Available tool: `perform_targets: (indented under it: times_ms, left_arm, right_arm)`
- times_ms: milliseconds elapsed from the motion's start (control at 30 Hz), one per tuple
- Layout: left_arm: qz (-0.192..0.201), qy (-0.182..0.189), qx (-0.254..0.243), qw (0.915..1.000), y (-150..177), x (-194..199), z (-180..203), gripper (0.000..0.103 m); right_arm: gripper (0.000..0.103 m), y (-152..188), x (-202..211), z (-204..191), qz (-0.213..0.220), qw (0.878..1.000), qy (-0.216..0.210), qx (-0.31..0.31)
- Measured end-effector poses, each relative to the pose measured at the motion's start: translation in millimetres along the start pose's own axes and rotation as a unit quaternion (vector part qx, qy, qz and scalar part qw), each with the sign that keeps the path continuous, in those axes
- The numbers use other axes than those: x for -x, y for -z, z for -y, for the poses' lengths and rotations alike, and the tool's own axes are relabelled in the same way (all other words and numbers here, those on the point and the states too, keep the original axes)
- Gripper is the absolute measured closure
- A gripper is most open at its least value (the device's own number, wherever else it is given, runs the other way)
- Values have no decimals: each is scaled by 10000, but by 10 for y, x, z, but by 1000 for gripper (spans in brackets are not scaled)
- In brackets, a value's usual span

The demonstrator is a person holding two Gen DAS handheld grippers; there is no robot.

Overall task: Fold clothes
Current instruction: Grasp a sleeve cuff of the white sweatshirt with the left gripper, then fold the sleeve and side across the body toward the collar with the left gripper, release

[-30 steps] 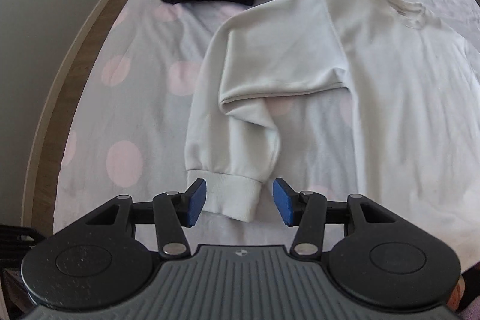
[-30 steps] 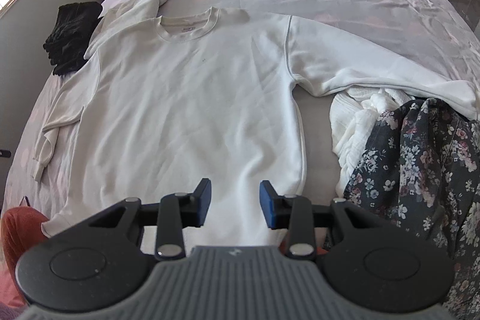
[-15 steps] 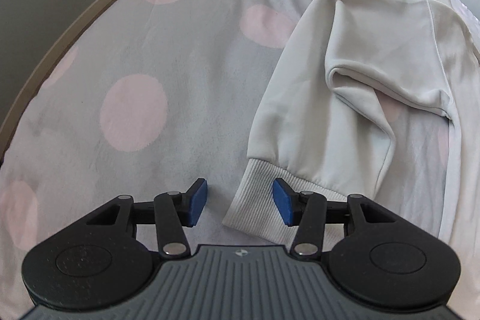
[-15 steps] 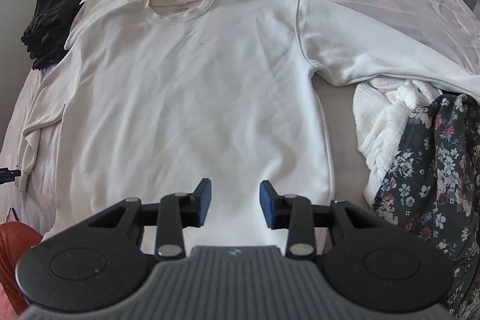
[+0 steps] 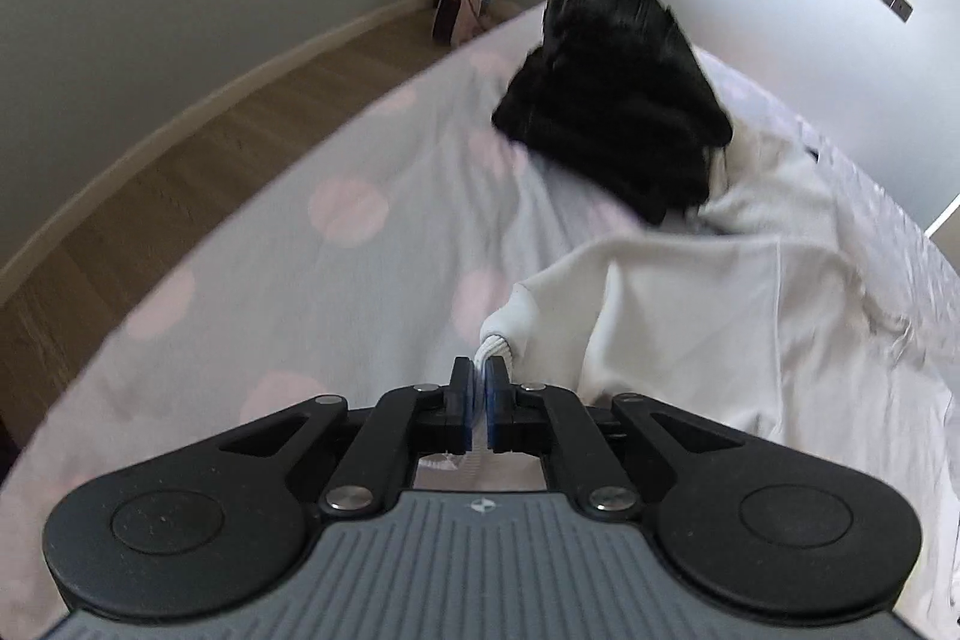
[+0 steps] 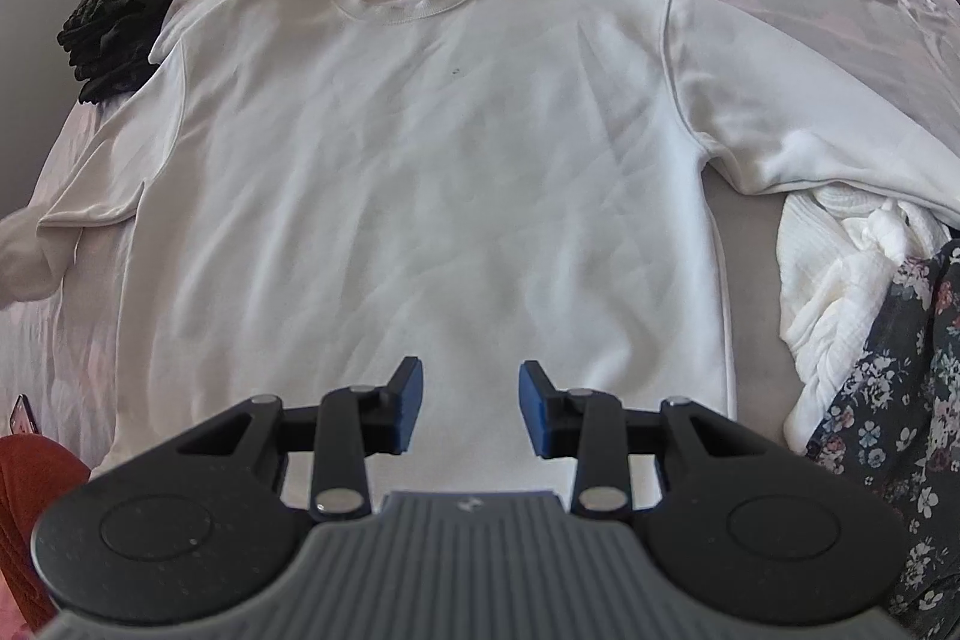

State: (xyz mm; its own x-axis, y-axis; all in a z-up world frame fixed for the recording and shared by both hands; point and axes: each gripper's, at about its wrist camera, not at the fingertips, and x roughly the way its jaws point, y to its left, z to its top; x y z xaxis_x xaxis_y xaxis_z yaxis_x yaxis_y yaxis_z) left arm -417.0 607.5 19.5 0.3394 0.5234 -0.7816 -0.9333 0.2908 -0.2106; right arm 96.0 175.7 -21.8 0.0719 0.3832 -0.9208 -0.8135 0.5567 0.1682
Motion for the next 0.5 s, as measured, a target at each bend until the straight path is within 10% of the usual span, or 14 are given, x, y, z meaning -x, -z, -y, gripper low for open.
perform_targets:
  times_ms: [167, 500]
  left_arm:
    - [731, 62, 8, 9973, -740, 554, 194, 99]
    - [782, 1364, -541, 9861, -1388, 1043, 1865, 99]
  right_arm:
    - [64, -27, -22, 70, 65, 9999, -124, -43]
    - [64, -184, -32, 283, 329, 9984, -424, -187]
